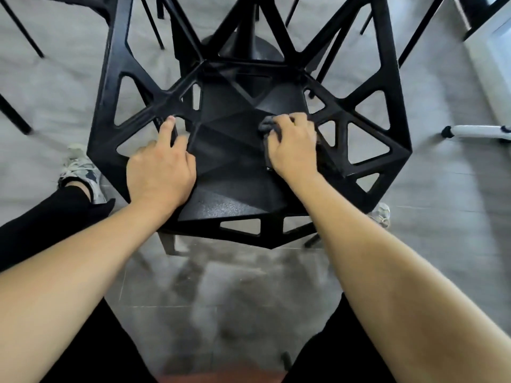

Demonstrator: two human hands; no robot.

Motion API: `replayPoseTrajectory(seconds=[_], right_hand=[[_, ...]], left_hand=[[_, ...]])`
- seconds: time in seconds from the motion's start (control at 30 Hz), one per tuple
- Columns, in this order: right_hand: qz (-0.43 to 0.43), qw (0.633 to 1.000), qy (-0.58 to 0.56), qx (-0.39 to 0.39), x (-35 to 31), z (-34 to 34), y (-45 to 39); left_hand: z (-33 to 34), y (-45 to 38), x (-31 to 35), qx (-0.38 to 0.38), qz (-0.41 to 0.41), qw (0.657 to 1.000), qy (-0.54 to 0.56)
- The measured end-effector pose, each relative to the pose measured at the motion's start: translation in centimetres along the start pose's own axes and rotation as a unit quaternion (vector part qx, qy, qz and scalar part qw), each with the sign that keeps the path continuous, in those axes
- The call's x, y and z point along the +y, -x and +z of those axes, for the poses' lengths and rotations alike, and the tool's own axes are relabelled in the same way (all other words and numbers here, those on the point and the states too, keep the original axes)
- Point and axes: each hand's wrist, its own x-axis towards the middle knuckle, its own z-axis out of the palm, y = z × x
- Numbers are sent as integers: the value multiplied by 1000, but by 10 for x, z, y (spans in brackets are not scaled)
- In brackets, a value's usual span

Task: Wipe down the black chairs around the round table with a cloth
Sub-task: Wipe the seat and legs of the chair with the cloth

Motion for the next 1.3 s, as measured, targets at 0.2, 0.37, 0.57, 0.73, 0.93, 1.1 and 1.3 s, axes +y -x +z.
replayPoseTrajectory(seconds=[0.2, 0.37, 0.57, 0.73, 0.93, 1.1, 1.3], right_hand=[[-156, 981, -96, -59, -53, -14, 76], [4, 997, 27, 78, 74, -49, 49], [74, 992, 57, 79, 74, -51, 38], [-37, 995, -77, 60, 14, -39, 109], [54, 985, -23, 165, 73, -46, 81], [40, 985, -3, 168, 105, -84, 44], [139, 954, -57, 258, 147, -103, 16]], left_hand=[[0, 0, -4, -15, -1, 1000, -5], [2, 1, -1, -7, -4, 1000, -12], [3, -1, 1, 15, 0, 1000, -21], [2, -2, 14, 11, -1, 1000, 23], [9, 5, 58, -101, 69, 986, 113], [9, 13, 63, -117, 70, 987, 86], [3, 15, 64, -131, 71, 985, 86]])
